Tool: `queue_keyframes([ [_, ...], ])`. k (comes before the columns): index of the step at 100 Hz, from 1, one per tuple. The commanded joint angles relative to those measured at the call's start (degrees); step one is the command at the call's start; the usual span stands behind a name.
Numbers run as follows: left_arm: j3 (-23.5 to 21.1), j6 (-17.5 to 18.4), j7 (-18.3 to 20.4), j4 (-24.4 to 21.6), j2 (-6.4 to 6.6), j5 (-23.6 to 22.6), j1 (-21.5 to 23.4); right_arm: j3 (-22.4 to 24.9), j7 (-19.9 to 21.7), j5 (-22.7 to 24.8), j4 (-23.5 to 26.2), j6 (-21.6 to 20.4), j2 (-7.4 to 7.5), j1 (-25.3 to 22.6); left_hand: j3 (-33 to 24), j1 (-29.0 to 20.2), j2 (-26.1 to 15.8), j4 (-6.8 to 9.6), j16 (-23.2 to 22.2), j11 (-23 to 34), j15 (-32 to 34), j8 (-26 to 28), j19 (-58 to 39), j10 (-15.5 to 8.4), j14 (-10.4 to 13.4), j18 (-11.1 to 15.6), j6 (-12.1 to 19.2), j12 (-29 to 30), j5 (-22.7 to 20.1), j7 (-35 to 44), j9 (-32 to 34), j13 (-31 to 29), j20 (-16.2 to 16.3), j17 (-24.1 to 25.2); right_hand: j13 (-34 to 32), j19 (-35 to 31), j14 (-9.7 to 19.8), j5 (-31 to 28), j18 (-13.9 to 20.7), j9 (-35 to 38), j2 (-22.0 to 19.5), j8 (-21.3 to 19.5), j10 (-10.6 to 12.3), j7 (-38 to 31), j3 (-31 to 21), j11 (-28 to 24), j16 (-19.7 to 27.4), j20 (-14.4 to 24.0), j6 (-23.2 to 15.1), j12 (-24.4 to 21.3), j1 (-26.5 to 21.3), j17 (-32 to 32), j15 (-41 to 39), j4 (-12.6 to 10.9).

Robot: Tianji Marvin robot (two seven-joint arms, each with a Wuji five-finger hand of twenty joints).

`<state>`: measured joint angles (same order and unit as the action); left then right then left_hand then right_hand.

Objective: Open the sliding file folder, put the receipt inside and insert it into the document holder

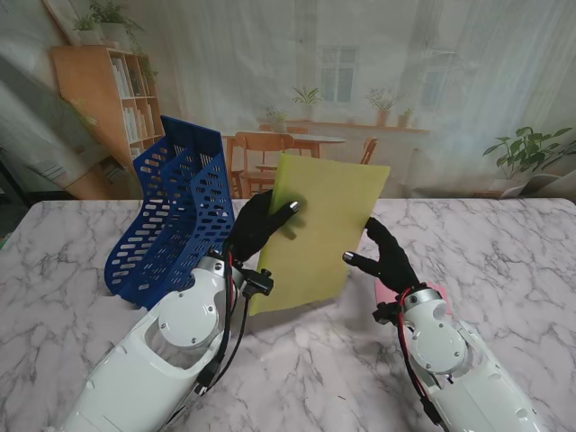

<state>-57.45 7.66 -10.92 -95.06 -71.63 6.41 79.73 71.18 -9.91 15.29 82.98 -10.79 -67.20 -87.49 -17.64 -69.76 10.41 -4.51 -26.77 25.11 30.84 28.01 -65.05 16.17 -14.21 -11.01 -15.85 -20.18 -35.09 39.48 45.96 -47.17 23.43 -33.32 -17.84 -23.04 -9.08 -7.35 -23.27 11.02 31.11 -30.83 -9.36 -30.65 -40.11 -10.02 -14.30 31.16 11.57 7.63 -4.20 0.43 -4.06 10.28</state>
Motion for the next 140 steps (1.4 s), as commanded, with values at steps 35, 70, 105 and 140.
queue_keyframes([
  [35, -0.22, -0.36, 3.03, -3.22, 0.89, 1.23, 1.58, 0.41, 4.83, -4.29, 0.33, -0.06, 0.11, -0.12, -5.15, -4.21, -1.81, 0.42, -0.62, 0.92, 2.16, 1.2, -2.33, 0.17, -3.18, 2.47, 3.14, -0.85, -0.92, 1.31, 1.64, -2.35, 0.86, -1.37, 1.98, 4.71, 1.49, -0.77, 0.86, -1.93, 3.51, -3.03, 1.71, 18.7, -1.29, 3.7, 1.45, 0.24, -6.17, -1.69, 2.31, -2.19, 2.6, 1.3],
  [70, 1.4, -2.78, 1.53, -0.09, -0.24, 2.46, -0.55, 1.11, 6.7, -8.62, 1.47, -4.14, 0.21, -0.9, -5.2, -4.21, -1.88, 0.39, -0.66, 0.83, 2.11, 1.18, -2.36, 0.31, -3.36, 2.27, 2.99, -0.89, -0.86, 1.02, 1.4, -2.06, 0.89, -0.99, -2.28, 7.63, 1.89, -10.92, 2.29, 7.33, 2.78, -15.61, 4.98, -20.89, 3.78, -18.53, 2.16, -1.56, -22.56, 7.86, -5.66, -2.17, 1.53, 0.3],
  [105, 0.93, -3.3, -0.53, 1.77, -0.95, 2.44, -1.69, 1.51, 2.19, -6.72, 1.37, -7.77, -0.53, -1.28, -5.14, -4.21, -2.1, 0.39, -0.73, 0.85, 2.14, 1.12, -2.35, 0.19, -3.28, 2.26, 3.08, -0.89, -0.71, 0.88, 1.08, -1.71, 1.04, -0.55, -19.71, 0.82, 1.91, -42.41, 0.32, 32.29, 3.24, -16.07, 7.14, -36.73, 9.7, -25.67, -6.02, -3.33, -26.76, 17.55, -25.78, 7.62, -11.61, -0.33],
  [140, 1.75, -4.84, -1.55, 3.32, -1.56, 2.32, -2.82, 2.3, 0.93, -6.57, 3.53, -7.34, -0.72, -2.69, -5.12, -4.21, -2.01, 0.36, -0.73, 0.88, 2.18, 1.05, -2.44, 0.29, -3.43, 2.12, 3.06, -0.86, -0.81, 0.94, 1.13, -1.76, 1.17, -0.59, -15.87, -6.94, 0.87, -58.69, -2.16, 26.87, 5.03, 4.71, 6.68, -31.89, -11.37, -23.19, -4.91, -5.94, -20.84, 15.73, -22.39, 8.44, -11.41, 1.6],
])
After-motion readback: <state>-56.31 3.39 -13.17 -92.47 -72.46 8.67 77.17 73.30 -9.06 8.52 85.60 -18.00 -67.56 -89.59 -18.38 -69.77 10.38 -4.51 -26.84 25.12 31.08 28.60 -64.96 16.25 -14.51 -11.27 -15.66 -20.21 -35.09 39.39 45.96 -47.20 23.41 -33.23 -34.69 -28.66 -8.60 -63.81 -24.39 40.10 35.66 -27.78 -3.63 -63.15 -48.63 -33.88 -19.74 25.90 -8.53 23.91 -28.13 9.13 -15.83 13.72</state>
